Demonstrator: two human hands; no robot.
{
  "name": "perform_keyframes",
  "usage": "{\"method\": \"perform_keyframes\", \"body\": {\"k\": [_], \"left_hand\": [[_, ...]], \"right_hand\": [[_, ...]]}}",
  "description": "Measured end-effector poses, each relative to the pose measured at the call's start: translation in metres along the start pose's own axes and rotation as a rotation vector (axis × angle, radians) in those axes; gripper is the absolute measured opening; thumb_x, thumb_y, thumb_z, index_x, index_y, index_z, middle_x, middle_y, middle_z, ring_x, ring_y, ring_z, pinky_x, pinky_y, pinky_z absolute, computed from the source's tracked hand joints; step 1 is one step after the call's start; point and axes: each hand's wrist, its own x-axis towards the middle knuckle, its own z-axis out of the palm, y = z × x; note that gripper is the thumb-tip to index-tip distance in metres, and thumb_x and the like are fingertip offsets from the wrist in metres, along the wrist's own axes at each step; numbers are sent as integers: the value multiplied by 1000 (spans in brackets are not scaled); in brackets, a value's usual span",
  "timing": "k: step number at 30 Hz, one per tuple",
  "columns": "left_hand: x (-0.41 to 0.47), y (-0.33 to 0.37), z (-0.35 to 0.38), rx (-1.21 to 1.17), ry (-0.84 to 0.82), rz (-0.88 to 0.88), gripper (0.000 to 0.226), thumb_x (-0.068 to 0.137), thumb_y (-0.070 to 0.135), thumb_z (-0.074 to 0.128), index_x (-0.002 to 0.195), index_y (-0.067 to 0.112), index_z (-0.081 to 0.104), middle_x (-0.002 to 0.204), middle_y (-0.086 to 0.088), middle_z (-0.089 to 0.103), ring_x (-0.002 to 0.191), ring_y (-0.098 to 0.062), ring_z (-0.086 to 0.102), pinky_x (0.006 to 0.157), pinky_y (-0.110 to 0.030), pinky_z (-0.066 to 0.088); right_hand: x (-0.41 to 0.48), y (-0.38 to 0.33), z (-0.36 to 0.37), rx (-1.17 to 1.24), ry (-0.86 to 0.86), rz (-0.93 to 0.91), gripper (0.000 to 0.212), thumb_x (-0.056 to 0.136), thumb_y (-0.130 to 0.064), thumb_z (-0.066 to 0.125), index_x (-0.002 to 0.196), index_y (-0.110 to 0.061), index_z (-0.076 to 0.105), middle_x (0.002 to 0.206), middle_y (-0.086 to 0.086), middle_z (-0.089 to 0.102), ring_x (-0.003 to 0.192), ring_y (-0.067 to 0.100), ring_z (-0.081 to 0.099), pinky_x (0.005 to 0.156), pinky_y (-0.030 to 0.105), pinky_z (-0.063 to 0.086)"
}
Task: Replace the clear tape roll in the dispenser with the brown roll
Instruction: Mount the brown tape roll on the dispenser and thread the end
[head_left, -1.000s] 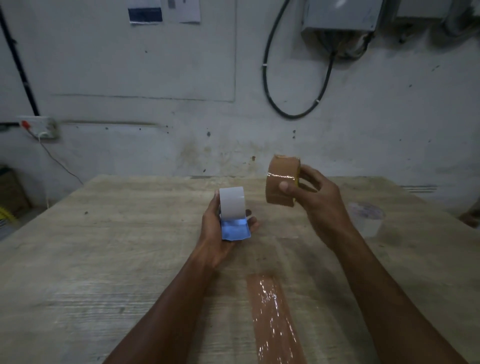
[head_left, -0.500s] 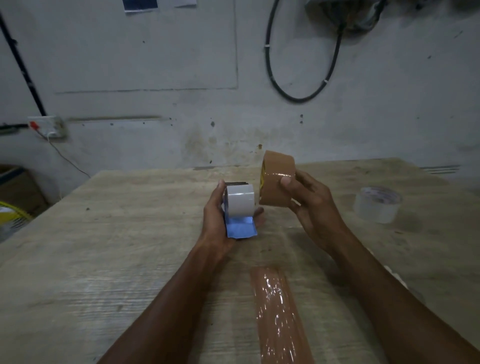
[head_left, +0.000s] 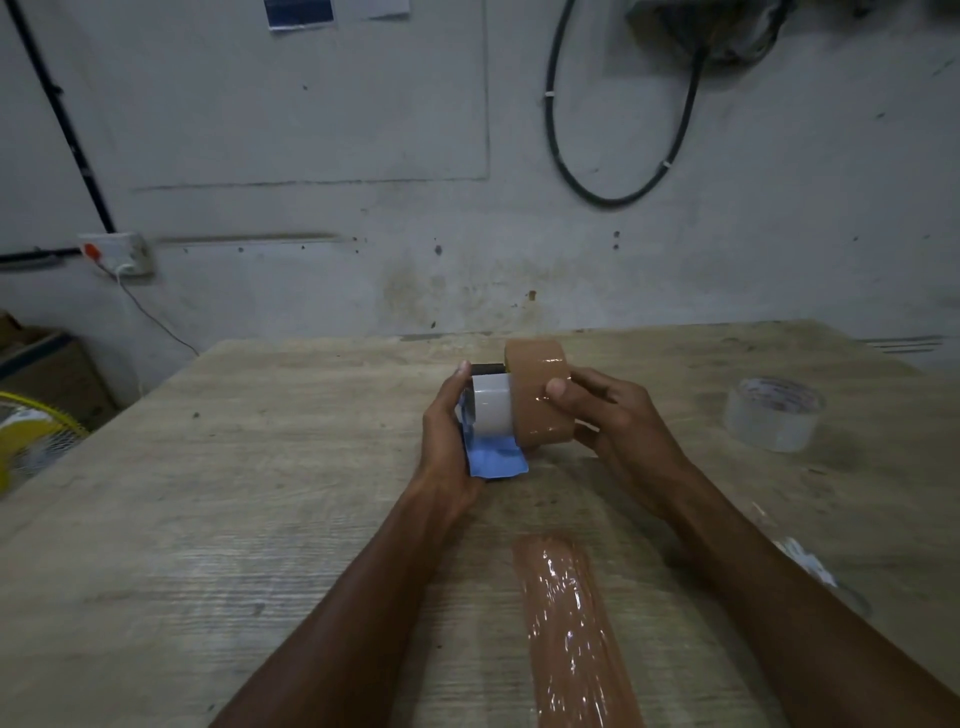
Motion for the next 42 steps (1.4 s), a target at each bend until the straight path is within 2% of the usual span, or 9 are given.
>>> {"method": "perform_keyframes", "body": {"k": [5,7,12,17,20,25,29,35,42], "left_hand": [[1,-1,0,63,-26,1,47,99,40,50,74,11,77,68,-8,72,55,-19,69,55,-29,58],[0,-1,0,75,-58,-16,54,99,43,48,69,13,81,72,-9,74,60,-20,71,64,-32,59],[-9,3,3,162,-28,20,62,92,53,51,126,3,66,123,-25,68,104,-41,66,90,-48,54],[-5,0,1,173,-23,47,77,82,59,55,134,3,59,130,-28,62,123,-46,57,94,-52,53],[-5,-1,3,151,-1,50,82,78,59,55,136,1,57,133,-29,60,125,-48,55,104,-58,46],[-4,0,3,123,-13,23,78,81,60,51,135,4,58,130,-26,63,120,-45,60,82,-49,59],[-2,-1,3,103,-23,46,77,85,58,51,140,6,53,133,-26,61,122,-46,58,84,-49,59],[1,-2,0,115,17,72,93,71,62,69,144,9,47,136,-26,59,118,-47,60,69,-45,59],[5,-6,-3,114,-7,8,74,84,53,56,137,1,56,135,-27,59,123,-47,56,100,-56,48]], "right_hand": [[-4,0,2,-28,-72,-26,68,72,-44,79,130,-15,61,124,3,69,112,19,67,90,35,57],[-5,1,3,-59,-93,-41,67,73,-45,80,131,-18,60,125,1,68,113,18,66,90,36,57],[-7,1,4,-150,-154,-104,64,71,-40,80,131,-27,60,128,-4,67,118,16,63,97,43,52],[-7,1,7,-243,-163,-142,72,68,-45,80,134,-29,57,132,-6,63,122,15,60,102,50,48],[-8,2,7,-257,-173,-136,72,72,-47,77,138,-31,53,136,-7,61,123,15,59,103,49,48],[-9,4,11,-210,-192,-104,59,81,-45,70,137,-33,53,135,-8,61,122,12,59,98,39,52],[-11,4,11,-198,-164,-103,53,81,-46,70,130,-31,57,129,-11,63,116,7,62,89,29,56],[-14,0,17,-139,-80,-162,30,89,-26,64,112,-7,68,108,6,74,102,19,70,84,30,56],[-14,0,30,-41,-3,-161,21,94,-11,59,106,3,69,89,4,75,76,5,73,64,13,53]]}}
